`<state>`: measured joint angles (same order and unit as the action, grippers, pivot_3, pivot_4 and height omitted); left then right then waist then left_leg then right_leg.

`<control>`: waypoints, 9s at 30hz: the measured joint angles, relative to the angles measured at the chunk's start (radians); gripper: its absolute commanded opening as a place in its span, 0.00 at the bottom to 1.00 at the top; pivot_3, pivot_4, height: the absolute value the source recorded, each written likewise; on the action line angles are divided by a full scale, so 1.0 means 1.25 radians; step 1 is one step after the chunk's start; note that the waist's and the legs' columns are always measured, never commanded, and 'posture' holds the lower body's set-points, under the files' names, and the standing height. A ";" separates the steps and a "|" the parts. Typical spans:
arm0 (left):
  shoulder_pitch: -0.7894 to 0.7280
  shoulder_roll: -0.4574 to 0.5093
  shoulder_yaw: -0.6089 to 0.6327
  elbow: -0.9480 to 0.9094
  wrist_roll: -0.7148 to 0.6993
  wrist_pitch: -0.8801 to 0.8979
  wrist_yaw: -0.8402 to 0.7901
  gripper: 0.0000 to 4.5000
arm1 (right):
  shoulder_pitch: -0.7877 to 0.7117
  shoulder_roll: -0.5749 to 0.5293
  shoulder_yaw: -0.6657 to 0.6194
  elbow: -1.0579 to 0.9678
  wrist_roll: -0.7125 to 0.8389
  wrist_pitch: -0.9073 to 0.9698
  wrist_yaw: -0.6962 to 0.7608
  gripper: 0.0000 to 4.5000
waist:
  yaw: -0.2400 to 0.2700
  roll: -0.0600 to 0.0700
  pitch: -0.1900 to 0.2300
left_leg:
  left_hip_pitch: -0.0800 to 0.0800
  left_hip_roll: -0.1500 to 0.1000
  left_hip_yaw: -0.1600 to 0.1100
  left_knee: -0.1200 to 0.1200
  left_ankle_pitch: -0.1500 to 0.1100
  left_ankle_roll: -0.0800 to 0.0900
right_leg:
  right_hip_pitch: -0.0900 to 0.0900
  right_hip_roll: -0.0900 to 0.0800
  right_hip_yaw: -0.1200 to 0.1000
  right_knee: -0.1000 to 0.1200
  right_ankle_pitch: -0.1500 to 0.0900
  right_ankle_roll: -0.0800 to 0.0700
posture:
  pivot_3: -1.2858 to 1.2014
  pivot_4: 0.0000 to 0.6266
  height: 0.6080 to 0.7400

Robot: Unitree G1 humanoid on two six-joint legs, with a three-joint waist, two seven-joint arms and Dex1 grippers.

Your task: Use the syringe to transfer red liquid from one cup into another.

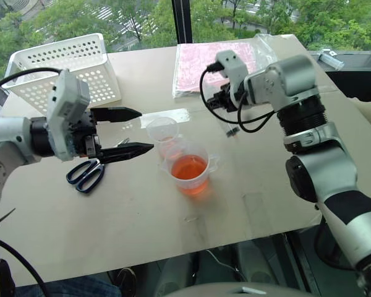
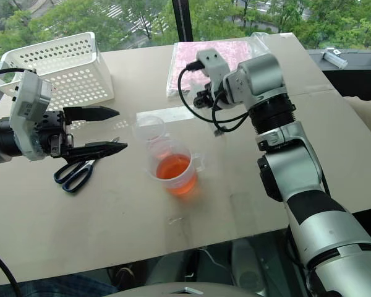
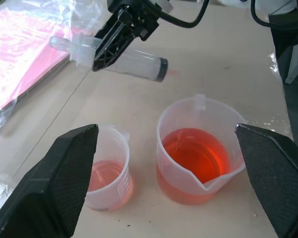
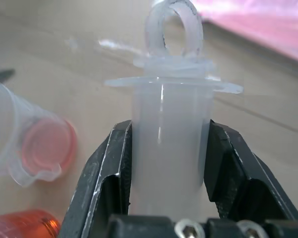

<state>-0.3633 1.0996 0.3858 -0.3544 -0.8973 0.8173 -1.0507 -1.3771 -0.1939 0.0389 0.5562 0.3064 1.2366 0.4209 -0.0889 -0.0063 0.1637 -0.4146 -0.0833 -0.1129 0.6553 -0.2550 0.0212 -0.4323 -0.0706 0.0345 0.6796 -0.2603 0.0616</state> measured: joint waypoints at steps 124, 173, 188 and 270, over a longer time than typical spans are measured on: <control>-0.429 -0.190 -0.192 0.308 0.045 0.045 -0.238 0.47 | 0.562 0.111 0.080 -0.512 0.198 -0.662 0.337 0.34 | 0.006 -0.001 0.000 | 0.000 0.000 -0.001 0.011 0.001 -0.001 | 0.000 0.001 -0.002 0.012 0.000 0.000 | 0.52 0.24 1.00; -0.429 -0.257 -0.249 0.293 0.105 0.036 -0.188 0.02 | 0.622 0.062 0.137 -0.540 0.128 -0.730 0.339 0.34 | 0.016 -0.001 0.000 | 0.000 0.000 -0.001 0.011 0.001 -0.001 | 0.000 0.001 -0.002 0.012 0.000 0.000 | 0.52 0.24 1.00; -0.390 -0.229 -0.282 0.267 0.136 0.014 -0.211 0.02 | 0.649 0.045 0.172 -0.522 0.088 -0.773 0.342 0.34 | 0.016 -0.001 0.000 | 0.000 0.000 -0.001 0.011 0.001 -0.001 | 0.000 0.001 -0.002 0.012 0.000 0.000 | 0.52 0.24 1.00; -0.366 -0.239 -0.309 0.248 0.150 -0.032 -0.229 0.00 | 0.606 -0.075 0.153 -0.681 0.205 -0.413 0.296 0.33 | 0.018 -0.001 0.000 | 0.000 0.000 -0.001 0.011 0.000 -0.001 | 0.000 0.000 -0.002 0.011 0.000 0.000 | 0.52 0.24 1.00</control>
<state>-0.8209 0.8009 0.0001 -0.0440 -0.7092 0.7778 -1.3372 -0.6192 -0.2876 0.2308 -0.2949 0.5628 0.7203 0.7905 -0.0658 -0.0081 0.1632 -0.4143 -0.0837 -0.1145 0.6697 -0.2544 0.0202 -0.4318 -0.0700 0.0316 0.6939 -0.2604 0.0618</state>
